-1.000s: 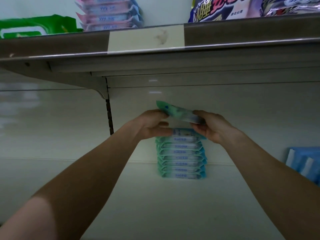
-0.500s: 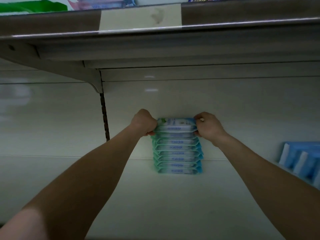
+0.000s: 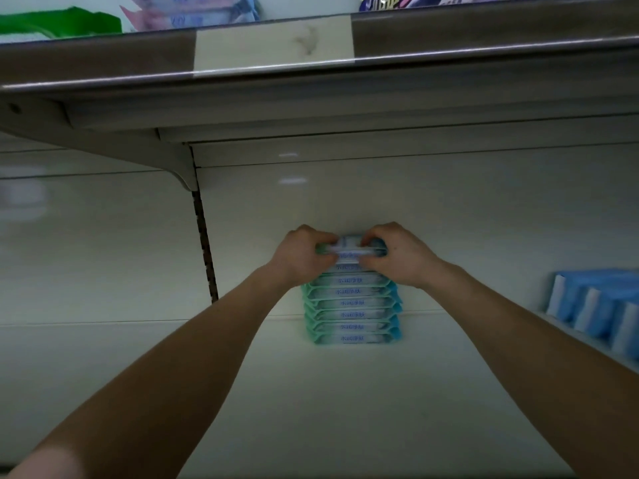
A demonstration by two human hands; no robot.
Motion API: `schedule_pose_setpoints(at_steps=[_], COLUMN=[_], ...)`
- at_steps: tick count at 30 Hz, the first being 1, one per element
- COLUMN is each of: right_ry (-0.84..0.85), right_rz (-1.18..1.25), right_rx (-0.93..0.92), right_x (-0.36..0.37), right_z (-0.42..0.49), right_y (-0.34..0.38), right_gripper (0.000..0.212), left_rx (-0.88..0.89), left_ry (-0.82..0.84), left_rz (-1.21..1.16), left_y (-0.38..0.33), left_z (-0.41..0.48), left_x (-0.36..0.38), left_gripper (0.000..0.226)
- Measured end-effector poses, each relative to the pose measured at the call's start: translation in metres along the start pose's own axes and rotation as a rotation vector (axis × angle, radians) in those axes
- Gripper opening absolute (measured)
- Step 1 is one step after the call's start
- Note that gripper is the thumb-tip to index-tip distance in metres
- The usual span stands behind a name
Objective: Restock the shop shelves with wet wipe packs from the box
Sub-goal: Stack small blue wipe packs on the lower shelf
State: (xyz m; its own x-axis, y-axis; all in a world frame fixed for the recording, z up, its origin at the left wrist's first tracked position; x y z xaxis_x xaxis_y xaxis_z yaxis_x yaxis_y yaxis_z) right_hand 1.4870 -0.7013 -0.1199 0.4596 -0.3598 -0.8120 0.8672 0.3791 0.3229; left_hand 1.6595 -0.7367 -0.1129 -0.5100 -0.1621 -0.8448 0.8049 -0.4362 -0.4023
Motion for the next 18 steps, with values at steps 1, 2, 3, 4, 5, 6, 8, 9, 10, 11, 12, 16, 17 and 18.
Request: schedule_pose_setpoints(at_steps=[1,2,3,4,5,6,8,9,10,11,12,16,17,18], right_ry=[-0.023,-0.039,-0.045,-0.042,-0.031,-0.007,0.079,0.116,0.136,0.136,0.122,0.085,0.082,0.075], right_rz=[-0.028,-0.051,-0.069,-0.086,-0.108,-0.147,-0.259,-0.323,-0.377,-0.413,-0.434,-0.503,-0.529,-0.563], right_rx=[0.006,0.016,0.025,0.029,0.028,0.023,0.017,0.013,0.007,0.000,-0.005,-0.014,-0.007,-0.005], right_x=[-0.001,-0.002,-0.002,-0.003,-0.003,-0.001,0.005,0.009,0.013,0.017,0.020,0.023,0.022,0.021], right_z=[0.000,0.000,0.000,-0.001,-0.002,-0.005,-0.013,-0.017,-0.019,-0.020,-0.020,-0.019,-0.019,-0.019], right_y=[-0.001,-0.001,-0.001,0.001,0.003,0.006,0.010,0.010,0.009,0.008,0.008,0.008,0.007,0.008], right_gripper=[0.031,0.031,0.033,0.036,0.043,0.053,0.079,0.087,0.092,0.092,0.090,0.086,0.088,0.090], left_rx=[-0.017,-0.037,-0.047,-0.049,-0.041,-0.032,-0.035,-0.043,-0.045,-0.044,-0.038,-0.014,-0.002,0.022], left_ry=[-0.032,-0.054,-0.066,-0.069,-0.061,-0.045,0.006,0.014,0.008,-0.006,-0.025,-0.089,-0.117,-0.151], left_rz=[0.002,-0.002,-0.001,0.004,0.020,0.055,0.214,0.317,0.395,0.436,0.452,0.555,0.596,0.634], left_y=[-0.002,-0.003,-0.005,-0.006,-0.006,-0.006,-0.003,-0.001,0.000,0.001,0.002,0.001,-0.001,-0.003], left_z=[0.000,0.001,0.001,0.002,0.002,0.002,-0.003,-0.006,-0.008,-0.009,-0.010,-0.011,-0.013,-0.016], left_x=[0.001,0.001,0.003,0.004,0.006,0.007,0.010,0.013,0.016,0.018,0.021,0.022,0.023,0.023], left_gripper=[0.040,0.038,0.038,0.038,0.041,0.047,0.071,0.081,0.086,0.087,0.087,0.091,0.094,0.097])
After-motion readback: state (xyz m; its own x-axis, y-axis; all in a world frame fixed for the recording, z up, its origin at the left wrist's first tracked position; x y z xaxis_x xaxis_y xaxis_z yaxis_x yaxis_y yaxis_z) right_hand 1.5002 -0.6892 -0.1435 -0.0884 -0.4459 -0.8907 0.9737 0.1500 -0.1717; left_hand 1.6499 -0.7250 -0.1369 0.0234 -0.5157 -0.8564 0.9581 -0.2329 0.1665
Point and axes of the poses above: each hand's wrist, its own z-axis towards the middle knuckle, its own x-axis out of the palm, y = z × x, the point moved 3 cm from there along z, towards the middle knuckle, and after that the axes turned 9 degrees about -x, right-handed, at the moved point
